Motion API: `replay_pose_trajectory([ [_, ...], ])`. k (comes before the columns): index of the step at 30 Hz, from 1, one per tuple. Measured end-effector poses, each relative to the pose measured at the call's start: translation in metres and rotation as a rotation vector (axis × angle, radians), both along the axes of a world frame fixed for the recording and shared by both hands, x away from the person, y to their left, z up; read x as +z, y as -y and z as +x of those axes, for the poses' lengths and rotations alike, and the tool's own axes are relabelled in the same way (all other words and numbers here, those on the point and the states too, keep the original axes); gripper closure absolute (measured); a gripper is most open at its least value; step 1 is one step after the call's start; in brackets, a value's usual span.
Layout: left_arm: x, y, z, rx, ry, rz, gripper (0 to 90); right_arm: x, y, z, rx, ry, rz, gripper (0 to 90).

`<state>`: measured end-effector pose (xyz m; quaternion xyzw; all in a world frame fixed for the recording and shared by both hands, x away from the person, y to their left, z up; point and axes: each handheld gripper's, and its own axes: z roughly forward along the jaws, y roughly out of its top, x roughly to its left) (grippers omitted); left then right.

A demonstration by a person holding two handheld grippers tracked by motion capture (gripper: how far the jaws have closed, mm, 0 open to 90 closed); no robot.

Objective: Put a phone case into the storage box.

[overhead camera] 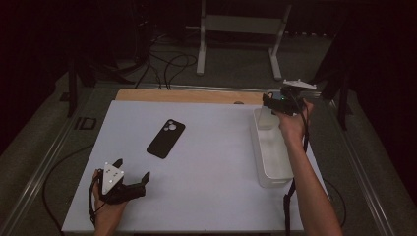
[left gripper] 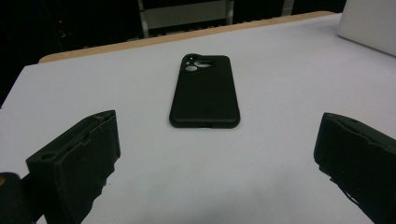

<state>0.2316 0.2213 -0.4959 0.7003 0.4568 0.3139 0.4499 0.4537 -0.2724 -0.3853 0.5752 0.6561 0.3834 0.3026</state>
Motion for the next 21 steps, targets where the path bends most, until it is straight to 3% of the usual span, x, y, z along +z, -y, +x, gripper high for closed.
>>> replay_pose_trajectory([
  [21, 0.000, -0.001, 0.000, 0.004, 0.005, -0.003, 1.0, -0.029, -0.003, 0.011, -0.013, -0.079, -0.005, 16.5],
])
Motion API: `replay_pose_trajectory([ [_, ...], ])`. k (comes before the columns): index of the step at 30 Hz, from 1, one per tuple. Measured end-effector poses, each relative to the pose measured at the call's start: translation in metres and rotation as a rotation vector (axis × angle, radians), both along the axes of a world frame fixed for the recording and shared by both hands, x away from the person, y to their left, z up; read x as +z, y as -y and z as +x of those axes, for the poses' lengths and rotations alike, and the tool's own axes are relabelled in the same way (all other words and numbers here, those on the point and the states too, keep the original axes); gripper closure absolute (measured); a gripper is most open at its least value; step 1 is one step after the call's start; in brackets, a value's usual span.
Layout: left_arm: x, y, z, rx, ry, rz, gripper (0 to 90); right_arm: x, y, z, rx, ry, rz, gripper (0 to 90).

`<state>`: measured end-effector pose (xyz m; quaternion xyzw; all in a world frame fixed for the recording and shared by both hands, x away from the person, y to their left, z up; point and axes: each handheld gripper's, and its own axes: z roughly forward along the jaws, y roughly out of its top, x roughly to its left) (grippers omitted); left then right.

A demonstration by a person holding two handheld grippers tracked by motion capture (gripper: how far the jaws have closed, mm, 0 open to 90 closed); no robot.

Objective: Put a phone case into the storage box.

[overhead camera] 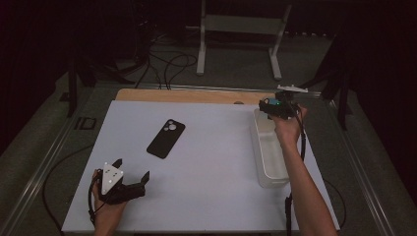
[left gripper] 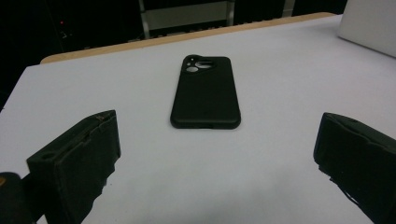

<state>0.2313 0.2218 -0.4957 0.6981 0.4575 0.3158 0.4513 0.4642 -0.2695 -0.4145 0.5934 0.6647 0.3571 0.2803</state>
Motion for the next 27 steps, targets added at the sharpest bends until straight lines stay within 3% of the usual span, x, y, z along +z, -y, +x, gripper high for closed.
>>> replay_pose_trajectory([
  [22, 0.000, 0.000, 0.000, -0.002, 0.001, 0.001, 1.4, -0.021, -0.005, 0.001, -0.004, -0.056, -0.031, 16.4],
  [27, 0.000, 0.001, 0.000, -0.001, -0.001, 0.002, 1.4, -0.022, -0.005, 0.002, -0.010, -0.050, -0.029, 16.4],
])
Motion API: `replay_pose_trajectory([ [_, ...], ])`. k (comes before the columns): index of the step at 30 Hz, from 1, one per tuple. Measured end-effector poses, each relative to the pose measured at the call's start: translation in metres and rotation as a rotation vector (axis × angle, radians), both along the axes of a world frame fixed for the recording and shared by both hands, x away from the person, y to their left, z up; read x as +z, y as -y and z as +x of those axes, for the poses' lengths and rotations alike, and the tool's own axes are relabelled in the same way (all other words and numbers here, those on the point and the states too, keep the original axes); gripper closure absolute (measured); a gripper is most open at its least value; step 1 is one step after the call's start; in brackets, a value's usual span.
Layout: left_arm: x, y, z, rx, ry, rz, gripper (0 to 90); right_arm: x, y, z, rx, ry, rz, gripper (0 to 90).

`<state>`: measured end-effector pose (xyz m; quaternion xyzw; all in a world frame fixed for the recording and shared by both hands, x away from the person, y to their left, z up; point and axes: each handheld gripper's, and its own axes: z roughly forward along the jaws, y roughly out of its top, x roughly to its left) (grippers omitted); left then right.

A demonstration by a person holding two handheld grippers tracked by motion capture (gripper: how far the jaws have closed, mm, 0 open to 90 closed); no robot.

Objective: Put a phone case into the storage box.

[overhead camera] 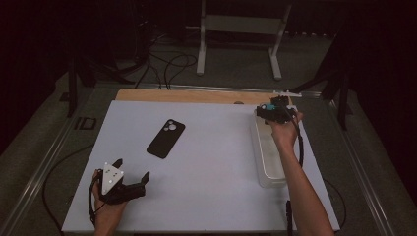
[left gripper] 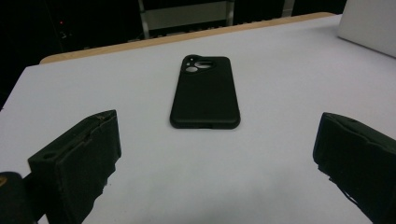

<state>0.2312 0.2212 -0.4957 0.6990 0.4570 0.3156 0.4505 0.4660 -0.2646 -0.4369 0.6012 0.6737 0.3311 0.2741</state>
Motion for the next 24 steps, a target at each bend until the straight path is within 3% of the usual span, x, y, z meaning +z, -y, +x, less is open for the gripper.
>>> replay_pose_trajectory([
  [13, -0.0004, 0.0007, 0.0004, -0.003, -0.001, 0.003, 1.4, -0.0017, -0.0021, 0.0041, 0.027, -0.004, -0.020, 15.9],
  [24, 0.0000, -0.0002, -0.0001, 0.001, -0.001, 0.002, 1.4, -0.0030, 0.0027, 0.0056, -0.006, -0.013, 0.058, 9.2],
])
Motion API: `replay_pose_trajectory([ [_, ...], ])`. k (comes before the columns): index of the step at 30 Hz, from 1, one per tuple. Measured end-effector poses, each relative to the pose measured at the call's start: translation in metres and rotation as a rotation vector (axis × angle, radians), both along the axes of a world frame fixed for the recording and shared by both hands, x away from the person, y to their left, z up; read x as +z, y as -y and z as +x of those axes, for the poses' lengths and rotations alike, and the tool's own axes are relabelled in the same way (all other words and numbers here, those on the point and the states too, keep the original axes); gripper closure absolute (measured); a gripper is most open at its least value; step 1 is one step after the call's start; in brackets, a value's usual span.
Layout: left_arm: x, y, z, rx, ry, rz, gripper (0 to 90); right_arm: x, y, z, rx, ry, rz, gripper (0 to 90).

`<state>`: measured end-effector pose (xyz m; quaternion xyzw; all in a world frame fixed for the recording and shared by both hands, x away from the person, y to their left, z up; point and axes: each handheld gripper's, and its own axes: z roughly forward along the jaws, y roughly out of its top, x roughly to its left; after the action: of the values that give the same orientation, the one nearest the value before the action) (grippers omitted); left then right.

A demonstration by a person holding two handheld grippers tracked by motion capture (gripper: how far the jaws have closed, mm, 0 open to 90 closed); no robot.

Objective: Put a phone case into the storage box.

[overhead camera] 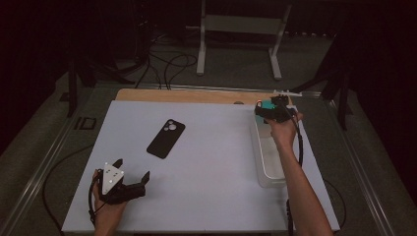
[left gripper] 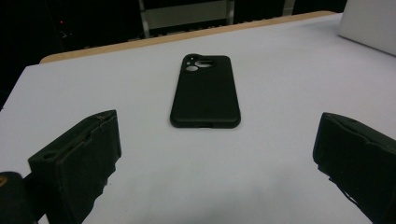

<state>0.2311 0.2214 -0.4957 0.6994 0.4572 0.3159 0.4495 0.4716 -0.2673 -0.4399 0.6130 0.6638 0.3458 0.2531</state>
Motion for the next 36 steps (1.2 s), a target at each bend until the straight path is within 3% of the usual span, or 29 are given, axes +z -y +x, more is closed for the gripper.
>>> replay_pose_trajectory([
  [15, 0.000, 0.000, -0.001, 0.001, 0.001, 0.001, 1.4, 0.010, 0.001, -0.016, 0.060, 0.045, -0.005, 9.2],
  [27, 0.000, 0.002, -0.001, 0.000, 0.005, 0.017, 1.4, 0.025, -0.013, -0.049, 0.234, 0.108, -0.007, 9.3],
  [30, 0.000, 0.002, 0.000, 0.001, 0.002, 0.016, 1.4, 0.025, -0.015, -0.054, 0.255, 0.116, -0.006, 9.3],
  [31, 0.000, 0.002, 0.000, 0.001, 0.001, 0.017, 1.4, 0.027, -0.019, -0.064, 0.297, 0.131, -0.006, 9.3],
  [36, 0.000, 0.002, -0.001, -0.001, 0.004, 0.020, 1.4, 0.030, -0.024, -0.080, 0.361, 0.151, -0.006, 9.3],
])
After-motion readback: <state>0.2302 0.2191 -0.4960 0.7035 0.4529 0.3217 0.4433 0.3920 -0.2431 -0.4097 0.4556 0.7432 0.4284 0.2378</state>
